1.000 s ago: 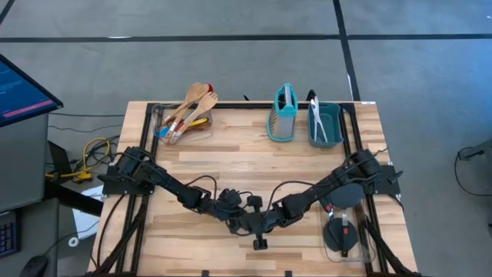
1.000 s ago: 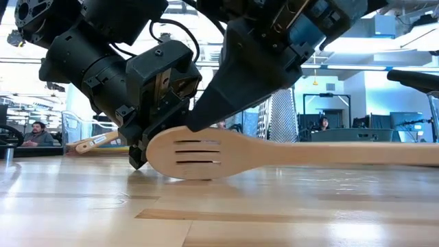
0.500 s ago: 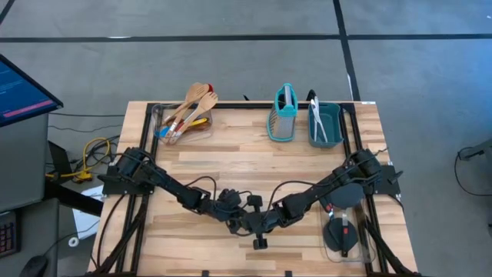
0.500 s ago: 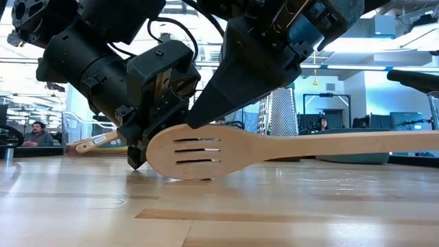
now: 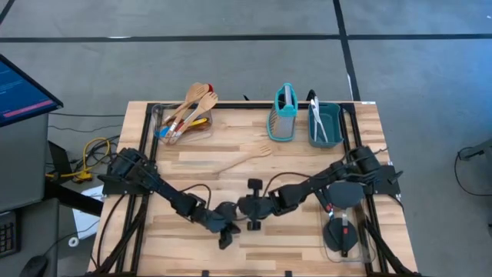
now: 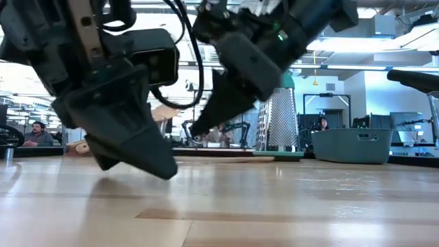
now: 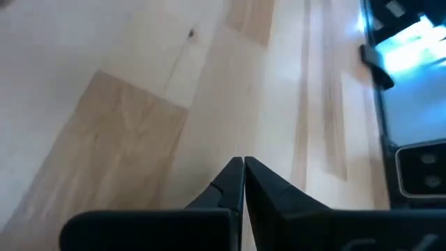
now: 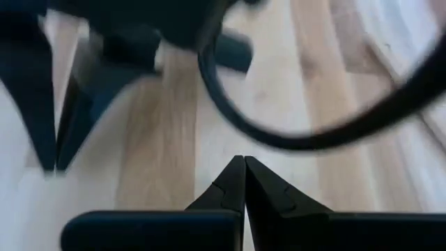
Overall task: Pick & Place Kitchen Items
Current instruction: Put the wooden slotted spoon into the left transparent bin
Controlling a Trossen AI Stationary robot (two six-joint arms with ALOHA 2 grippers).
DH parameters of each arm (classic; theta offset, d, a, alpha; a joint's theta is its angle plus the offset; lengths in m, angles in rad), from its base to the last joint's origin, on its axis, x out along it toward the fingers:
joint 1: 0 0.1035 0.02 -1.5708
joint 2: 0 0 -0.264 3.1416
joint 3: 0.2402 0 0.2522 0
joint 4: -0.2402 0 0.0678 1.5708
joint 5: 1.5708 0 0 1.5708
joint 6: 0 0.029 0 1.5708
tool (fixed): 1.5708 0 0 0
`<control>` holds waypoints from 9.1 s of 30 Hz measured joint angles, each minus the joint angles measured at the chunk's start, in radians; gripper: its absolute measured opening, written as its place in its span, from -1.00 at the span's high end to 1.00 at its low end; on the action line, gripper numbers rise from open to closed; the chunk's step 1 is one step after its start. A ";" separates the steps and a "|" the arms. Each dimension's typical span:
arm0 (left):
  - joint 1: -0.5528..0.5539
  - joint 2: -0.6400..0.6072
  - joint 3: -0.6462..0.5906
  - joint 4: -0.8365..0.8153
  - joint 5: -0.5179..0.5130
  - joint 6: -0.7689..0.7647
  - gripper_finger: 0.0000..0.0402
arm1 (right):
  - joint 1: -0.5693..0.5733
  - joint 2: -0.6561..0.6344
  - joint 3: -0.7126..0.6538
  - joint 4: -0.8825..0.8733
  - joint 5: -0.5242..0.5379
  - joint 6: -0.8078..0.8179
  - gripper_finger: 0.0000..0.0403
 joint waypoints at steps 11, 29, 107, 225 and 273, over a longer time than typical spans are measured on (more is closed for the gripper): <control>0.005 -0.049 -0.003 -0.144 -0.077 0.018 0.99 | 0.011 -0.069 0.001 -0.152 0.009 0.057 1.00; 0.067 -0.370 -0.029 -0.368 -0.350 0.369 0.99 | 0.016 -0.268 -0.019 -0.492 0.059 0.149 1.00; 0.384 -0.654 -0.108 -0.996 -0.069 0.296 0.99 | -0.484 -0.098 -0.466 0.402 -0.072 0.326 1.00; 0.542 -0.344 -0.065 -0.820 -0.093 0.470 0.78 | -0.407 -0.614 -0.472 0.009 -0.289 0.309 0.73; 1.197 -1.036 -0.665 -0.166 -0.582 0.976 0.77 | -0.186 -0.514 -0.468 0.207 -0.203 0.406 0.95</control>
